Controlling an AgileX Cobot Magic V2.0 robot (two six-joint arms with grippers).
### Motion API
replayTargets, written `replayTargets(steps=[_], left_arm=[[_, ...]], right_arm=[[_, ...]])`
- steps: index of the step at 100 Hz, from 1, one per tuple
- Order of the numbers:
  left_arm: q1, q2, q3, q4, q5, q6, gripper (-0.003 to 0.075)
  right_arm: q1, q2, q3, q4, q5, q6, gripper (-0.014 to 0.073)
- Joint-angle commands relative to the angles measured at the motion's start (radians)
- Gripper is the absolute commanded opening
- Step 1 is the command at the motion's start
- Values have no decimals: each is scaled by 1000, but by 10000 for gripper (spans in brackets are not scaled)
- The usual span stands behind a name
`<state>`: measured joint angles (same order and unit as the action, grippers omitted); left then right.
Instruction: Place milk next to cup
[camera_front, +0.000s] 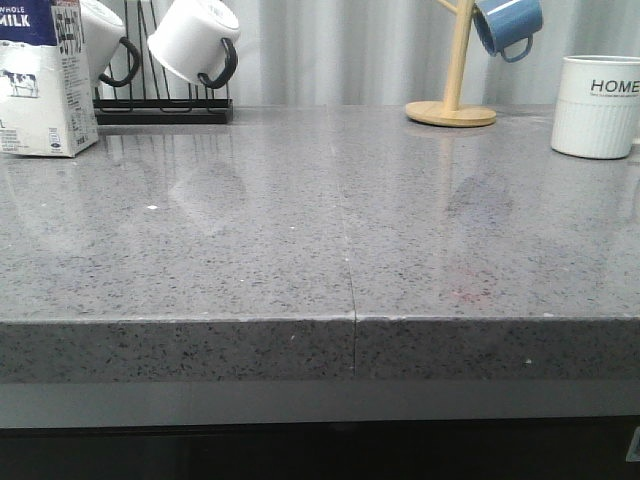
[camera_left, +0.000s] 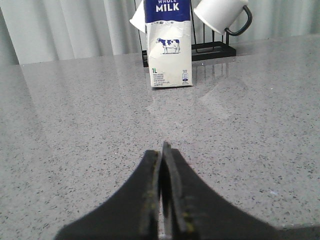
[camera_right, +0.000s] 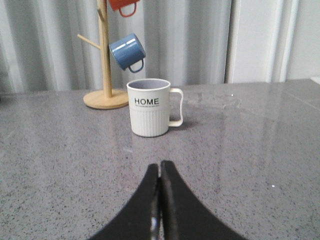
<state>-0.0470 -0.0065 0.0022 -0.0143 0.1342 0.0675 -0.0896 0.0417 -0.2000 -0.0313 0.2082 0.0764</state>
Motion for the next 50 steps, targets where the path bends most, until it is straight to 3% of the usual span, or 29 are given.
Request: replayTargets(steps=[1, 50], left_arm=[[0, -30, 41, -7, -80, -10, -21], [0, -30, 41, -7, -80, -10, -21]], right_arm=[[-7, 84, -80, -10, -25, 3, -49], [-7, 257, -88, -8, -208, -12, -49]])
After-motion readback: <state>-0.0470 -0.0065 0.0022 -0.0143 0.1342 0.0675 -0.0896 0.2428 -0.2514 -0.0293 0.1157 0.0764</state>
